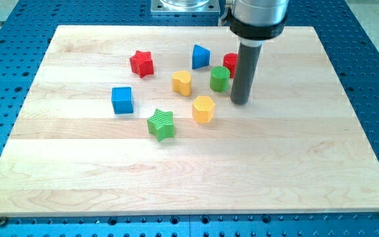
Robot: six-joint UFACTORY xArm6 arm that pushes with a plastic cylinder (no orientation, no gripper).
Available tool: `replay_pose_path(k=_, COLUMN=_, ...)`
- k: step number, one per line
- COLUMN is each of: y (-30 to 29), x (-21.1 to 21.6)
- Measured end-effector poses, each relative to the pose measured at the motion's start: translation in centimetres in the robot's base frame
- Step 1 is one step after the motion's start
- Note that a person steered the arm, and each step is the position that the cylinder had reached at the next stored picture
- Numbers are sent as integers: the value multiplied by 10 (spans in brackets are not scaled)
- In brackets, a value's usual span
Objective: Place the green circle and heart in a diagonal line
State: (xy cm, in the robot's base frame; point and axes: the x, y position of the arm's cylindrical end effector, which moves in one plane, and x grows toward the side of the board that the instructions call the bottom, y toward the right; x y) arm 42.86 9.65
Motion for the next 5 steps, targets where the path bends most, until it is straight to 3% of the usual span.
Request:
replay_pose_path(k=3, y=15, x=5)
replay_pose_path(k=5, y=15, x=-53)
